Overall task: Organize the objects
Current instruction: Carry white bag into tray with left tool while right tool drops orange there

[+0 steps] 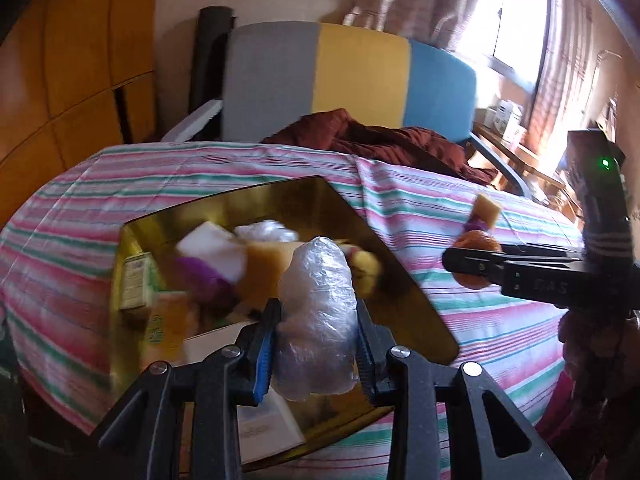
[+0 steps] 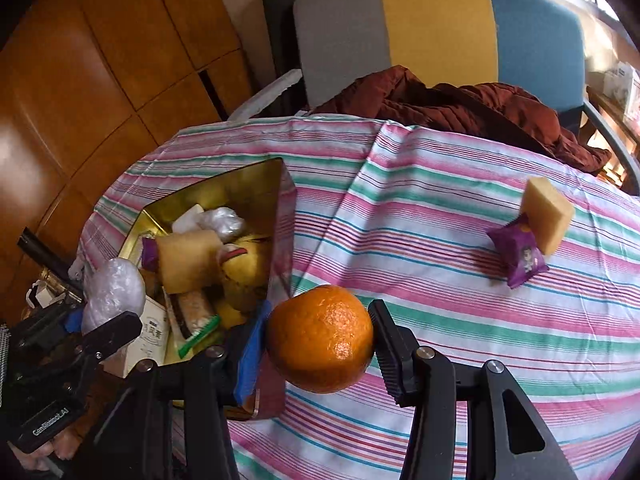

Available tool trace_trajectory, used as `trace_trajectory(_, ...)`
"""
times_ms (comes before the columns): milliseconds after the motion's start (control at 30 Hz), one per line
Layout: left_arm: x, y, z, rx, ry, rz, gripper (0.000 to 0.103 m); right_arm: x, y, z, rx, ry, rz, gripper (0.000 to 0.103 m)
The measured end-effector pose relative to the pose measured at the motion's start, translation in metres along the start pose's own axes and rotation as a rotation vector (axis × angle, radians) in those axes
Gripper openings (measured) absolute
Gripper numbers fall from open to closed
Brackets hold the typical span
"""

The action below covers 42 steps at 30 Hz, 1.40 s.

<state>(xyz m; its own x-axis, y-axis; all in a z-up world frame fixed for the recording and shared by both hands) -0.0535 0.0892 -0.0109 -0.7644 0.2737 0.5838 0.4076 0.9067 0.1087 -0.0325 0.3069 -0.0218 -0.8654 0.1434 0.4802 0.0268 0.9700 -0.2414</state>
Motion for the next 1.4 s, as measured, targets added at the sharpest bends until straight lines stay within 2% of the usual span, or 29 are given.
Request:
trace_trajectory(167, -0.006, -0.048, -0.004, 0.064, 0.006, -0.089, 0.034, 0.01, -0.036, 0.01, 0.028, -0.014, -0.06, 0.05)
trace_trajectory(367, -0.007, -0.072, -0.006, 0.112, 0.022, -0.128, 0.034, 0.024, -0.07, 0.026, 0.028, -0.032, -0.117, 0.05)
trace_trajectory(667, -0.003, -0.072, 0.0, 0.125, 0.018, -0.116, 0.034, 0.055, -0.09, 0.045, -0.002, -0.034, -0.138, 0.05)
trace_trajectory(1400, 0.017, -0.062, 0.032, 0.111, -0.028, -0.089, 0.034, 0.098, -0.091, 0.072, -0.015, -0.032, -0.133, 0.05)
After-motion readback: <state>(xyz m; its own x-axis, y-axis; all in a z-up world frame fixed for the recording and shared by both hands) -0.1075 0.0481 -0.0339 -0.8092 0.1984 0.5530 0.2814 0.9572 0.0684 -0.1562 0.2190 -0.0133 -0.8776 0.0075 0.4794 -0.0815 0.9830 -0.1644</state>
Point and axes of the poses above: each gripper's, at about its wrist camera, not at the fingertips, and z roughly the way its jaws point, y to its right, x to its top, the point moved 1 cm from there along z, roughly the way its jaws point, and after that the axes turned 8 degrees about -y, right-handed, at the moved point
